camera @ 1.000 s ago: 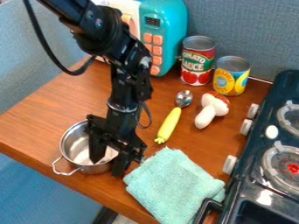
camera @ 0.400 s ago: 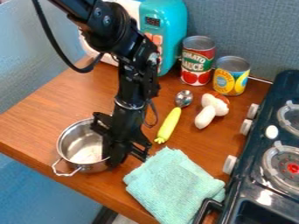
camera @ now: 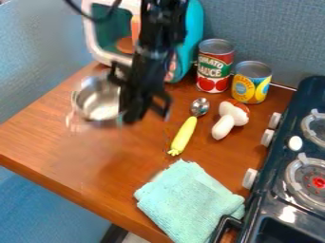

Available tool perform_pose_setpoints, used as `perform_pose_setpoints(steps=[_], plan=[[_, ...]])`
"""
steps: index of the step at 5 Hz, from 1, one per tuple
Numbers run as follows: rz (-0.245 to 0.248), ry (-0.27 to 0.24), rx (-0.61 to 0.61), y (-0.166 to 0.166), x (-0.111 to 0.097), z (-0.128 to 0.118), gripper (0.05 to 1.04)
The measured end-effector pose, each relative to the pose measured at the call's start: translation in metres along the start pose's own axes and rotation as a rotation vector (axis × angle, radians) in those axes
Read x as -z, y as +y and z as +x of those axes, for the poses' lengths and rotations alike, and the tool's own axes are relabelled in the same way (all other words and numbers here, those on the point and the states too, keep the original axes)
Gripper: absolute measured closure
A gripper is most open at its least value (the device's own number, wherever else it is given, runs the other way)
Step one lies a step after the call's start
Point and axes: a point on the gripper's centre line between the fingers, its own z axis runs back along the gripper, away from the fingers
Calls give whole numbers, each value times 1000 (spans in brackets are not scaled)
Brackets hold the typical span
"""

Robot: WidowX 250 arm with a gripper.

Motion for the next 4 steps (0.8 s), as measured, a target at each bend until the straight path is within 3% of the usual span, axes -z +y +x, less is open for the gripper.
perform_pose_setpoints(steps=[1, 2, 3, 4], plan=[[145, 72, 29, 19, 8, 32, 984], [133, 68, 76, 16, 26, 66, 984], [86, 105, 61, 19, 50, 74, 984], [35, 114, 37, 25, 56, 72, 984]])
